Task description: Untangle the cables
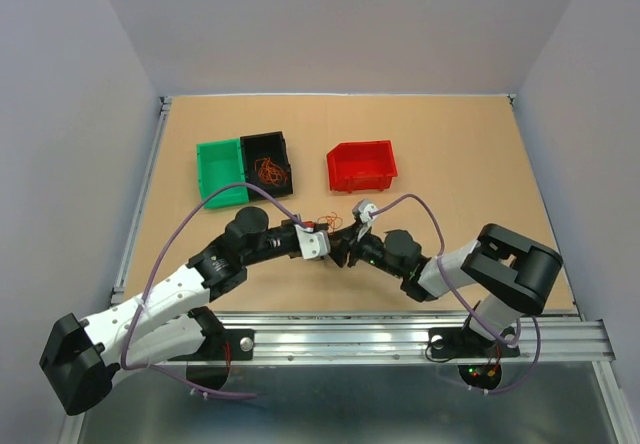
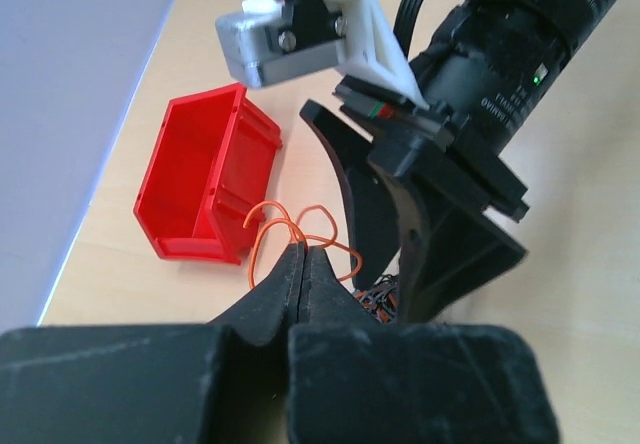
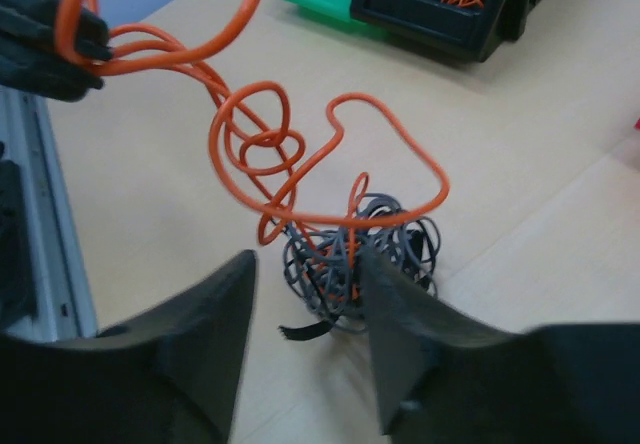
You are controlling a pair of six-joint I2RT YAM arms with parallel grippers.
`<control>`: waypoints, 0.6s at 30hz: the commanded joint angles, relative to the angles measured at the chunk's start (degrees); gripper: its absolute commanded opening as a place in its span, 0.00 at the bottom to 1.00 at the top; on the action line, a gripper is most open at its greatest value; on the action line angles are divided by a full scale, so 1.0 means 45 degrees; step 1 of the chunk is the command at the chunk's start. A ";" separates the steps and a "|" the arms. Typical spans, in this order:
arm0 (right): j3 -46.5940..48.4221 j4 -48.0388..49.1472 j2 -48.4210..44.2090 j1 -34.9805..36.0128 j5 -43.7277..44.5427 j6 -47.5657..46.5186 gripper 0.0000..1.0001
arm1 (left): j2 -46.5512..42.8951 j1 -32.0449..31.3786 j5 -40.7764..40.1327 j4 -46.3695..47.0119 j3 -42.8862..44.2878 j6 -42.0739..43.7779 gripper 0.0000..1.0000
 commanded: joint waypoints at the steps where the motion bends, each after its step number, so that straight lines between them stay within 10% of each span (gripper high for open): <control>1: 0.0675 0.1441 0.0408 0.0157 0.1248 -0.0712 0.37 | -0.0417 0.0015 -0.0398 0.0877 -0.0074 -0.0292 0.00; 6: -0.0065 0.1460 -0.0313 0.0157 0.2183 -0.0909 0.14 | -0.0554 0.0268 -0.3189 0.3330 -0.0522 -0.1308 0.00; 18: -0.0555 0.1441 -0.1018 0.0157 0.2967 -0.0674 0.03 | -0.1218 0.4563 -0.7510 0.7027 -0.1049 -0.4452 0.00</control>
